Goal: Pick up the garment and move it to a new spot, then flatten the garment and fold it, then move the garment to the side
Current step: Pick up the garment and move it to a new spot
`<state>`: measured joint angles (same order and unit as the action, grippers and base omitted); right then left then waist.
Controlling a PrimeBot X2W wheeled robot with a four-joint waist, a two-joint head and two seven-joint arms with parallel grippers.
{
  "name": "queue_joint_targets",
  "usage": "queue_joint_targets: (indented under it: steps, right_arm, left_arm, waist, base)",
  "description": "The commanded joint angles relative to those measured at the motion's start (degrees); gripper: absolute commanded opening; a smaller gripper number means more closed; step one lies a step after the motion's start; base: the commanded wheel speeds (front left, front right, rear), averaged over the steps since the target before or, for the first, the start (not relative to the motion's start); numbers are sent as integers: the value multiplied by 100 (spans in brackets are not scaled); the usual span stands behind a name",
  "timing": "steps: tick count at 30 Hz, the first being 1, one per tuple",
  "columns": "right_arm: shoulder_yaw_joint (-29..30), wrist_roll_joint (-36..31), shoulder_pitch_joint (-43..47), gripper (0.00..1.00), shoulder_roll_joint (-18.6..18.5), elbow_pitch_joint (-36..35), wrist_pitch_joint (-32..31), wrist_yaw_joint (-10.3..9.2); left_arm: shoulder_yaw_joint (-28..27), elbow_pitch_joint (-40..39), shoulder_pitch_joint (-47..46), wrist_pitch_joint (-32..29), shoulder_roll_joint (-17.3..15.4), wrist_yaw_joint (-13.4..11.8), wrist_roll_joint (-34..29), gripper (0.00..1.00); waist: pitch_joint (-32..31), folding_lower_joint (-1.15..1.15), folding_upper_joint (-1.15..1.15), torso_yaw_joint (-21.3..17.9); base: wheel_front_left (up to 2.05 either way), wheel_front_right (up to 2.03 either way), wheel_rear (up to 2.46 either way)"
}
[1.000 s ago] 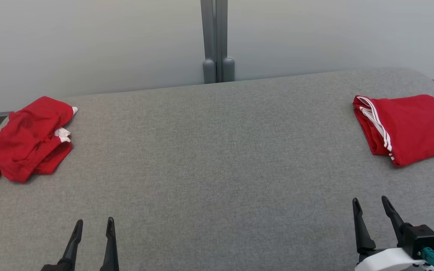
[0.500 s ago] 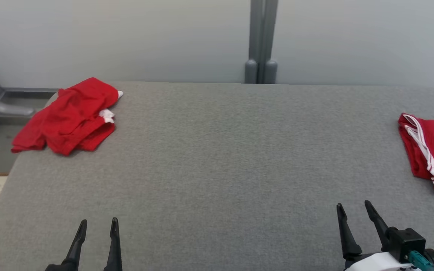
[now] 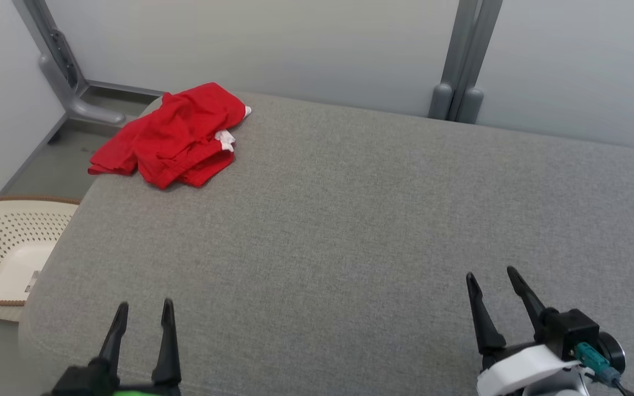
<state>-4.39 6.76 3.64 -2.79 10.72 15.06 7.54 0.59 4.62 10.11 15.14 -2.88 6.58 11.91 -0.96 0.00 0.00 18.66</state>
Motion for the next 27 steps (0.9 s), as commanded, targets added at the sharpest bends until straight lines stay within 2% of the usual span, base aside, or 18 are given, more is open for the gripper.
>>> queue_joint_targets:
  steps: [1, 6, 9, 13, 17, 21, 27]
  right_arm:
    - [23, -94, -224, 100, -21, -82, 16, -10]
    - [69, -468, -930, 100, -37, -324, 16, -10]
    - [113, -615, -1392, 100, -131, -438, 16, -10]
    - [243, -696, -1893, 100, -174, -605, 16, -10]
    - [324, -757, -2145, 100, -202, -754, 16, -10]
    - [358, -815, -2211, 100, -253, -907, 16, -10]
    - [426, -845, -2174, 100, -326, -1145, 16, -10]
  left_arm:
    - [72, 128, -421, -1, -6, 43, 84, 100]
    - [448, 734, -2069, 0, -321, 93, 568, 100]
    - [933, 1220, -3218, -47, -786, 92, 1176, 100]
    - [1522, 1743, -4520, -279, -1416, 94, 2172, 100]
    - [1746, 2376, -5471, -437, -1870, 94, 2953, 100]
    - [1739, 3110, -6160, -612, -2028, 95, 3645, 100]
    - [1697, 4329, -6913, -802, -2190, 94, 4045, 100]
  waist:
    - [711, 0, 0, -321]
    - [2041, 0, 0, -682]
    - [2836, 0, 0, -892]
    - [3592, 0, 0, -1118]
    - [4011, 0, 0, -1274]
    - [4253, 0, 0, -1354]
    - [4453, 0, 0, -1387]
  base:
    - [0, 0, 0]
    - [0, 0, 0]
    - [0, 0, 0]
    - [0, 0, 0]
    - [0, 0, 0]
    - [0, 0, 0]
    - [0, 0, 0]
